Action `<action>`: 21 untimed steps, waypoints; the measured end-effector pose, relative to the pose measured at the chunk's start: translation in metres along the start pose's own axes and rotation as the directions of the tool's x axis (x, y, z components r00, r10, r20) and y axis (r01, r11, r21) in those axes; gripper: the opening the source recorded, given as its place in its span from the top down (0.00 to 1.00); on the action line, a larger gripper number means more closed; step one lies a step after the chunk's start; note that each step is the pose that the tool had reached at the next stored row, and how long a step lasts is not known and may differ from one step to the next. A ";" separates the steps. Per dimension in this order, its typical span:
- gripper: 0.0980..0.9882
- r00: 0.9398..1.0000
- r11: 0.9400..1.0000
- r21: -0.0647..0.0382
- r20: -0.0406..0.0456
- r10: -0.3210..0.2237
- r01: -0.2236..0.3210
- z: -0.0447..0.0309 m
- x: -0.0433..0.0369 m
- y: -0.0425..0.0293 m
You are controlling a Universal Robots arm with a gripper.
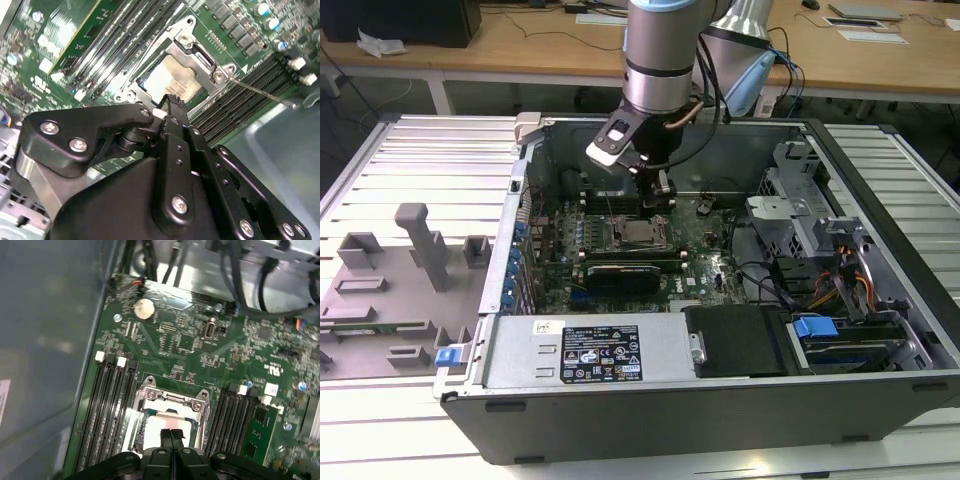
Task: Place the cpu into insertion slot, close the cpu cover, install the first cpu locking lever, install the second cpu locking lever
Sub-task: 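Close the cpu cover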
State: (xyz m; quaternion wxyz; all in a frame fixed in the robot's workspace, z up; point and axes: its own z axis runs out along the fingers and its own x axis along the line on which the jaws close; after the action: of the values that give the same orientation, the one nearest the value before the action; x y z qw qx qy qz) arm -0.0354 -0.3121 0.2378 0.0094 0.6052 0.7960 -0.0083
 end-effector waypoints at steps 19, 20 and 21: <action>0.99 0.888 0.888 -0.005 0.015 -0.460 0.460 0.0006 0.0000 0.0000; 0.99 0.870 0.870 -0.005 0.016 -0.493 0.493 0.0007 0.0000 0.0000; 0.99 0.850 0.850 -0.005 0.018 -0.527 0.527 0.0007 0.0000 0.0000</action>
State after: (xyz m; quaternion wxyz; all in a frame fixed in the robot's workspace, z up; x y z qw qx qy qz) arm -0.0354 -0.3121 0.2371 0.0159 0.3640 0.9312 -0.0117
